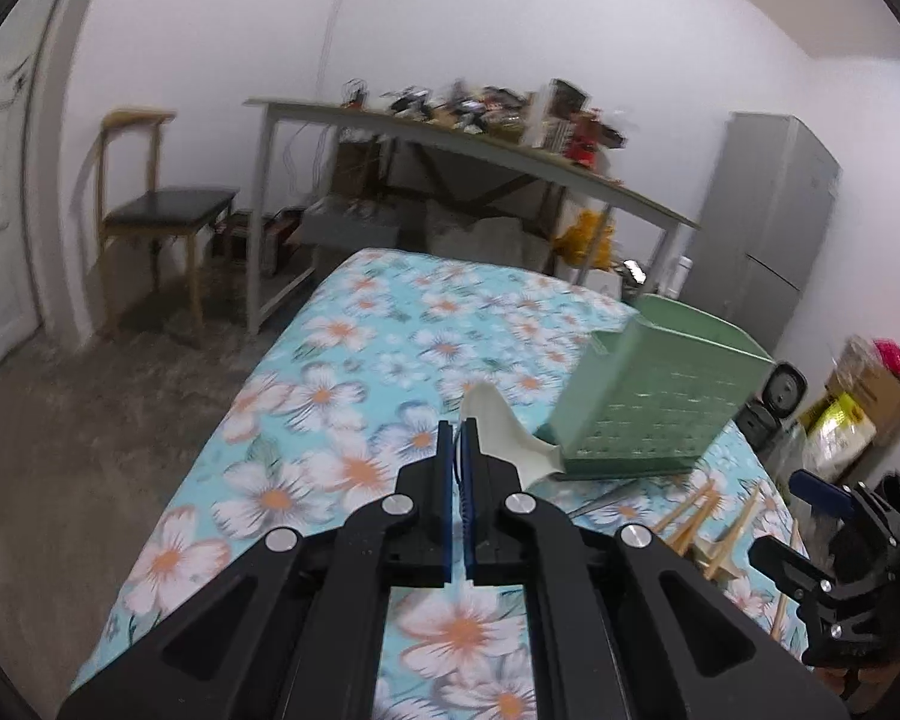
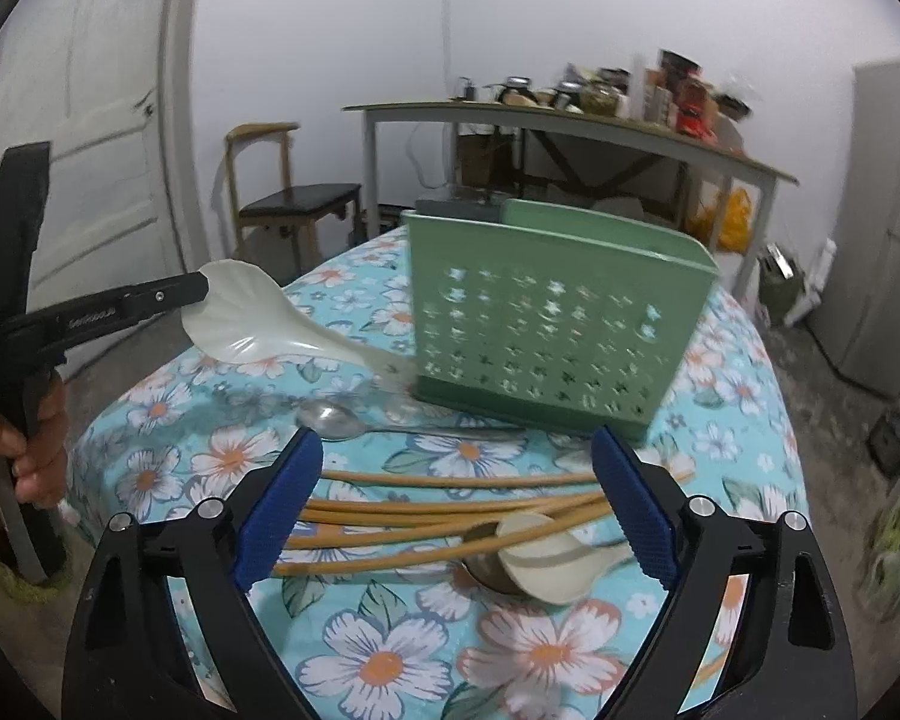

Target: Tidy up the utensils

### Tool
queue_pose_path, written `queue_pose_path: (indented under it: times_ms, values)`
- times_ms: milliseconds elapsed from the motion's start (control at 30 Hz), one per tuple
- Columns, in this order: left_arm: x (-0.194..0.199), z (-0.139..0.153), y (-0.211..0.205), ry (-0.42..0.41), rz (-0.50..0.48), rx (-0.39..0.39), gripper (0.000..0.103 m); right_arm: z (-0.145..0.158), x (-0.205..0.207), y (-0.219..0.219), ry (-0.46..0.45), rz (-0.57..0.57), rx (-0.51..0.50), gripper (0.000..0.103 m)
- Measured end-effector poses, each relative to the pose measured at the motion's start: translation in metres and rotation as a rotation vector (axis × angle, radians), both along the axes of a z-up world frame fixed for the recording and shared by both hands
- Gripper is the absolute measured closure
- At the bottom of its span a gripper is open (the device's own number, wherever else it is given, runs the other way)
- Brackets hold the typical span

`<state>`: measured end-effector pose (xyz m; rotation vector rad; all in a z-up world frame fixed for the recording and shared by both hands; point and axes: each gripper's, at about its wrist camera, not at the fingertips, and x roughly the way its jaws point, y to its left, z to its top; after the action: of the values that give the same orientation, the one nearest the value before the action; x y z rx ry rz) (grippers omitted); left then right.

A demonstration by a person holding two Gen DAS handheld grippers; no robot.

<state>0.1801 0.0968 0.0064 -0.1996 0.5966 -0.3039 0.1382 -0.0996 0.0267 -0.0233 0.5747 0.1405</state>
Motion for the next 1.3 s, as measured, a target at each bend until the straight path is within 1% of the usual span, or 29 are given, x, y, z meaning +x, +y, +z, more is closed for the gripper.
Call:
queue_pose_path:
  times_ms: [100,167,200,233,300,433,533,600,733,933,1167,1200,1267,1300]
  values:
    - [0.002,-0.009,0.019,0.041,0.057,-0.036,0.102,0.001,0.008,0.015,-0.007,0.066,-0.058,0.025]
    - [0.001,-0.014,0.033,0.061,0.097,-0.059,0.101,0.002,0.017,0.03,-0.009,0.13,-0.108,0.027]
    - [0.002,-0.015,0.037,0.066,0.11,-0.065,0.102,0.001,0.022,0.038,-0.005,0.16,-0.133,0.031]
    - [0.001,-0.016,0.042,0.07,0.125,-0.072,0.101,-0.001,0.028,0.049,0.001,0.205,-0.174,0.034]
    - [-0.001,-0.019,0.05,0.072,0.15,-0.082,0.102,-0.006,0.036,0.071,0.005,0.279,-0.259,0.035]
    - [-0.004,-0.022,0.063,0.069,0.177,-0.107,0.101,-0.027,0.05,0.109,0.035,0.366,-0.412,0.048]
    - [-0.004,-0.024,0.068,0.07,0.184,-0.118,0.101,-0.046,0.063,0.127,0.067,0.384,-0.51,0.055]
    - [-0.003,-0.025,0.072,0.074,0.186,-0.127,0.101,-0.057,0.069,0.134,0.075,0.378,-0.573,0.055]
    - [0.001,-0.03,0.078,0.08,0.185,-0.144,0.101,-0.072,0.075,0.137,0.098,0.354,-0.648,0.059]
    - [0.01,-0.036,0.081,0.09,0.176,-0.164,0.101,-0.08,0.081,0.142,0.097,0.311,-0.695,0.061]
    - [0.013,-0.038,0.082,0.093,0.174,-0.173,0.101,-0.083,0.088,0.146,0.093,0.274,-0.687,0.061]
    - [0.013,-0.038,0.082,0.092,0.174,-0.171,0.101,-0.083,0.088,0.147,0.089,0.271,-0.682,0.062]
    - [0.013,-0.038,0.081,0.09,0.175,-0.169,0.101,-0.082,0.091,0.146,0.105,0.269,-0.652,0.067]
    - [0.013,-0.038,0.081,0.087,0.175,-0.168,0.101,-0.082,0.095,0.144,0.122,0.272,-0.622,0.074]
